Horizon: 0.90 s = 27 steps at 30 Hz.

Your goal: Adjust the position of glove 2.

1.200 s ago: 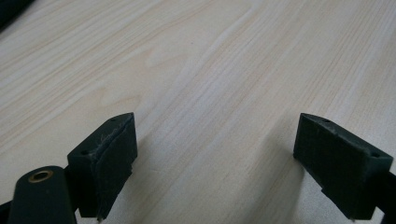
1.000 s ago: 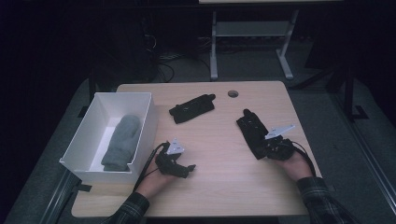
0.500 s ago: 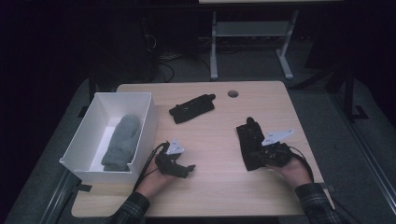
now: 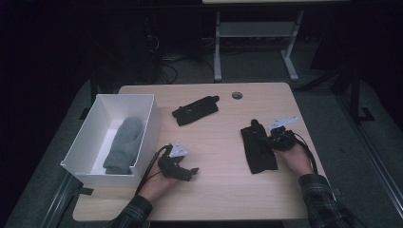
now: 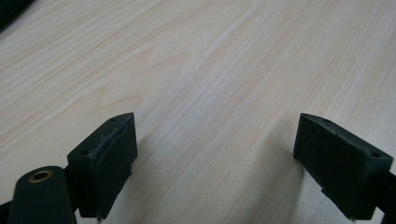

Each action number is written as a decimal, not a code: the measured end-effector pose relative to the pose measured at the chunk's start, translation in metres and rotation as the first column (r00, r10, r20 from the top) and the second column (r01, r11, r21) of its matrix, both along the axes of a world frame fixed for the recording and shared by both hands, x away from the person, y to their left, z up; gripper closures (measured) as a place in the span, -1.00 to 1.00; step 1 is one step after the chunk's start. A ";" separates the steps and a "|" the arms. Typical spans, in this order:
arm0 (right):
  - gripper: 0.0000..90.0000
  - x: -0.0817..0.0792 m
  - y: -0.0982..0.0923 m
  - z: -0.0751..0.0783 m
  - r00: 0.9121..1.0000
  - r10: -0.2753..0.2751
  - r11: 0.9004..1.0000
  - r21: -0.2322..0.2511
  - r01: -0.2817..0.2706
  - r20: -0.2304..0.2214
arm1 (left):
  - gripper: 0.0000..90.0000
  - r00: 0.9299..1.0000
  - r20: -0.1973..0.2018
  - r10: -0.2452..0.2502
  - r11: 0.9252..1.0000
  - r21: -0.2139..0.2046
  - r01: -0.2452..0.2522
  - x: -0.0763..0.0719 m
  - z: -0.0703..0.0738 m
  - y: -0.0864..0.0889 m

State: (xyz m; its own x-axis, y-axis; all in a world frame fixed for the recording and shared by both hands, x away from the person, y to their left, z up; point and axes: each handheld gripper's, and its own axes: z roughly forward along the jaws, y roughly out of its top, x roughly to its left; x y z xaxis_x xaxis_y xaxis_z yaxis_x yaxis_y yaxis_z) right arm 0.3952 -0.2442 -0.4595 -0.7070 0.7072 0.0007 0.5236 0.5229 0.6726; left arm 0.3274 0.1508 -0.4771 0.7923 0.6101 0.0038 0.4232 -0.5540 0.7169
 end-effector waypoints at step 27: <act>1.00 -0.085 0.015 -0.002 0.996 0.057 0.998 0.002 -0.056 -0.066 | -0.72 1.000 0.001 0.002 1.000 0.002 -0.002 -0.001 0.000 0.000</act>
State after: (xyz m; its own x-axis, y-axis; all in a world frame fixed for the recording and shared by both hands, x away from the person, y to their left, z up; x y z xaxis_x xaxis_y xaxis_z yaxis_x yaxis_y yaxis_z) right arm 0.3098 -0.2295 -0.4619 -0.7442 0.6661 0.0494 0.5368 0.5525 0.6376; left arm 0.3269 0.1511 -0.4774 0.7913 0.6113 0.0056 0.4237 -0.5549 0.7159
